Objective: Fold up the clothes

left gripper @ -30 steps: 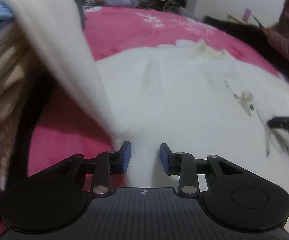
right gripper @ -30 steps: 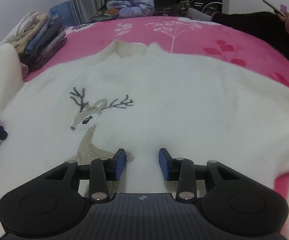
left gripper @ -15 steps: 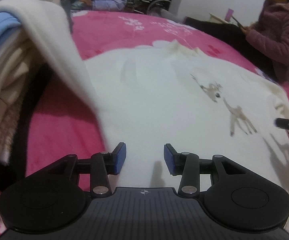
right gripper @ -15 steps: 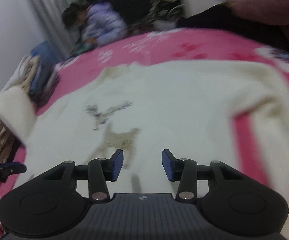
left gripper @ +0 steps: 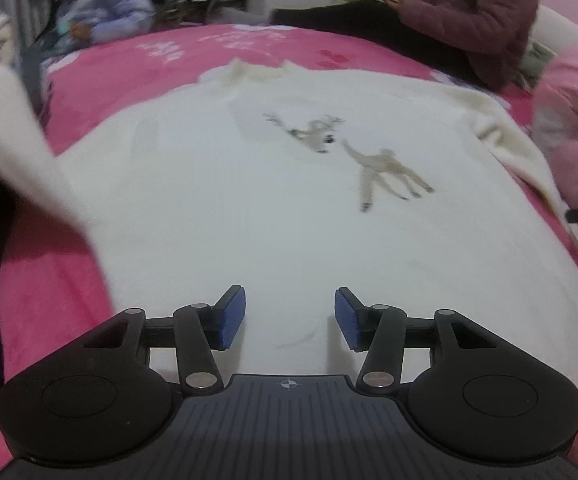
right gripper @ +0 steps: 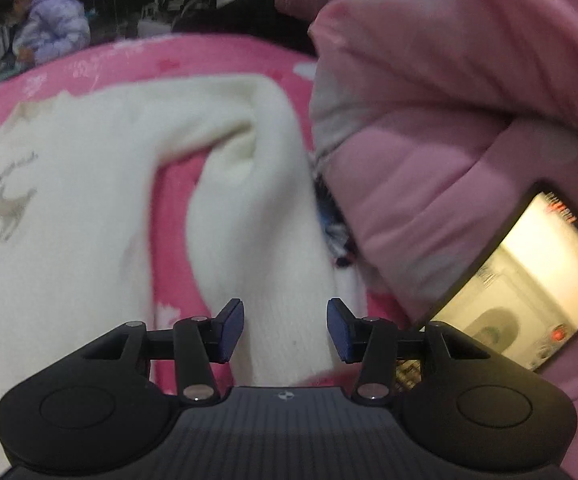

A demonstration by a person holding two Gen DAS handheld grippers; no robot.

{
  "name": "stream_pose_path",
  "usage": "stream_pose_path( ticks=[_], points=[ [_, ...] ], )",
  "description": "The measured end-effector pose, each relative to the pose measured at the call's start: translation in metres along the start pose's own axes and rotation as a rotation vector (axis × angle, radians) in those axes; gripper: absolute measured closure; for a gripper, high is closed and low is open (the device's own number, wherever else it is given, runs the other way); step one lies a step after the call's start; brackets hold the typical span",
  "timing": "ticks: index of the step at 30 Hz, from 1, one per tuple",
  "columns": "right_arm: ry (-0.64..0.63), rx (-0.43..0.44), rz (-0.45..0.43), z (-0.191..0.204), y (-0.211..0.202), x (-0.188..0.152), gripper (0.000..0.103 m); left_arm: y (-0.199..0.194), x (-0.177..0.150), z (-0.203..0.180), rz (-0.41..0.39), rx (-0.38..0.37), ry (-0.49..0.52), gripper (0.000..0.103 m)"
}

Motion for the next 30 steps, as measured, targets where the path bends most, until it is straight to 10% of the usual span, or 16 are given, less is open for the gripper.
stream_pose_path(
  ticks=[14, 17, 30],
  points=[
    [0.095, 0.073, -0.003, 0.006, 0.06, 0.059, 0.045, -0.003, -0.014, -0.057, 0.044, -0.115, 0.095, 0.052],
    [0.094, 0.108, 0.048, 0.007, 0.07, 0.051, 0.081, -0.004, -0.02, -0.068, 0.056, -0.131, 0.125, 0.052],
    [-0.372, 0.193, -0.32, 0.095, -0.046, 0.135, 0.09, 0.006, -0.036, -0.082, 0.081, -0.077, 0.227, 0.051]
  ],
)
Point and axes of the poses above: each gripper's, at about its wrist camera, not at the fingertips, and y roughly the way its jaws point, z to its left, x to its top, the point moved 9 cm from there along y, roughly the way its jaws point, and after that the axes turned 2 degrees about -z, right-handed, at the moved point
